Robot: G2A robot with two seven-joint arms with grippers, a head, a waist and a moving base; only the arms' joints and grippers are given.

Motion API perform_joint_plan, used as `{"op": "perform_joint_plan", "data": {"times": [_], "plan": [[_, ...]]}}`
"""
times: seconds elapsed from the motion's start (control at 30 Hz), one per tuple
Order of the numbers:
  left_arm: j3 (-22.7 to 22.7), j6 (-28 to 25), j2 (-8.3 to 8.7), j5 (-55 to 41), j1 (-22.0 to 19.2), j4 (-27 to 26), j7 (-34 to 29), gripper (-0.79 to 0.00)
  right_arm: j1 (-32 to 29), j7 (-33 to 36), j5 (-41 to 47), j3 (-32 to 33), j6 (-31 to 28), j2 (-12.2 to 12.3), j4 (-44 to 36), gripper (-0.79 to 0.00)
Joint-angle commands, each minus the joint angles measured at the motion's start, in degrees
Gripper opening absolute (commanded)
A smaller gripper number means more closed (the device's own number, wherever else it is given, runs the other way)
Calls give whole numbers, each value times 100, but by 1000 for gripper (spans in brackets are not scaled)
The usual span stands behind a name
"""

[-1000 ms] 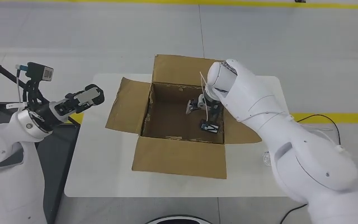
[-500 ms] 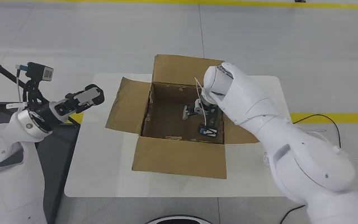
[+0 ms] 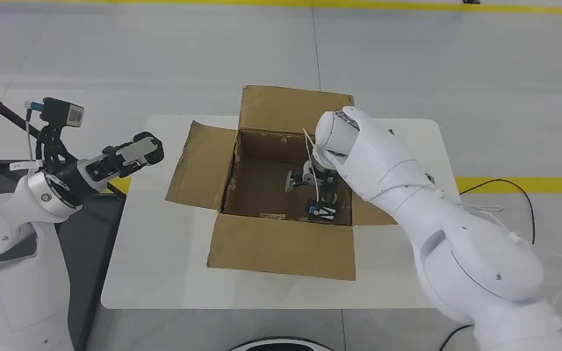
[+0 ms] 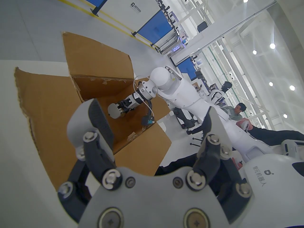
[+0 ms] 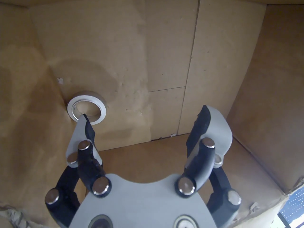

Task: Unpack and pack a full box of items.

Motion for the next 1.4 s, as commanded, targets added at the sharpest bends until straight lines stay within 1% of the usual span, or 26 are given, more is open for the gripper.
{"op": "perform_joint_plan", "data": {"times": [0.0,0.03,0.07,0.1,0.2,0.4,1.0,1.17,1.23,1.33,1.37], "plan": [[0,0,0,0,0,0,0,0,-15,21,0,0,15,-19,38,0],[0,0,0,0,0,0,0,0,-22,38,0,0,22,-29,60,-3],[0,0,0,0,0,0,0,0,-28,55,0,0,29,-38,84,-55],[0,0,0,0,0,0,0,0,-35,88,0,0,25,-47,115,-74],[0,0,0,0,0,0,0,0,-40,131,0,0,48,-71,194,-62],[0,0,0,0,0,0,0,0,-42,188,0,0,98,-95,342,0],[0,0,0,0,0,0,0,0,-100,181,0,0,283,-156,450,0],[0,0,0,0,0,0,0,0,-104,191,0,0,289,-181,497,-12],[0,0,0,0,0,0,0,0,-107,192,0,0,283,-191,514,-28],[0,0,0,0,0,0,0,0,-119,207,0,0,287,-207,533,-142],[0,0,0,0,0,0,0,0,-121,211,0,0,288,-212,540,-157]]}}
